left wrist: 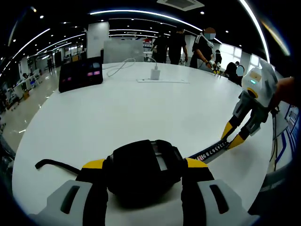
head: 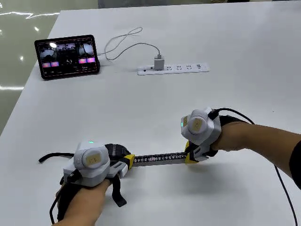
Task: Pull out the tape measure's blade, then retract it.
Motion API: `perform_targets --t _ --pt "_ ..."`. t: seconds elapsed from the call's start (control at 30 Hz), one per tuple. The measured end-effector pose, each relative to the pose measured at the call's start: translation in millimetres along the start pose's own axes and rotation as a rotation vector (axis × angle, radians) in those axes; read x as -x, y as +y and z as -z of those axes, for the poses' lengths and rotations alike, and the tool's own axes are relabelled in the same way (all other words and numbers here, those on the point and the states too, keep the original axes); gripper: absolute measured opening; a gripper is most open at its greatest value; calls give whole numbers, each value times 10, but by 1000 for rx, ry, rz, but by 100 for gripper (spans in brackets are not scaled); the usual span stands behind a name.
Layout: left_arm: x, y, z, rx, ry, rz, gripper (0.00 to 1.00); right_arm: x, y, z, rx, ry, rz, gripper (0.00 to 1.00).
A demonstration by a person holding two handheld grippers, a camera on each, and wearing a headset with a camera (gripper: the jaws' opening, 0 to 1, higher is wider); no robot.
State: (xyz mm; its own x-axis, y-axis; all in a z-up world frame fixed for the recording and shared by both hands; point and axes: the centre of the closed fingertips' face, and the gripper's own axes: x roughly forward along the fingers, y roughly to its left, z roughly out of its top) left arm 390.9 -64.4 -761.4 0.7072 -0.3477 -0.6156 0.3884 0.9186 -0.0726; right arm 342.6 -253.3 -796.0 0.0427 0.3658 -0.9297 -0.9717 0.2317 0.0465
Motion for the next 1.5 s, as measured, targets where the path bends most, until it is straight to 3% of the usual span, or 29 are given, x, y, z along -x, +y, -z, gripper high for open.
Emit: perform_targets --t 0.67,1.5 --pt "-13 10 -13 2 0 3 59 -41 -18 -113 53 -18 10 10" --pt "-4 20 -21 11 -10 13 58 -90 -6 -266 18 -62 0 10"
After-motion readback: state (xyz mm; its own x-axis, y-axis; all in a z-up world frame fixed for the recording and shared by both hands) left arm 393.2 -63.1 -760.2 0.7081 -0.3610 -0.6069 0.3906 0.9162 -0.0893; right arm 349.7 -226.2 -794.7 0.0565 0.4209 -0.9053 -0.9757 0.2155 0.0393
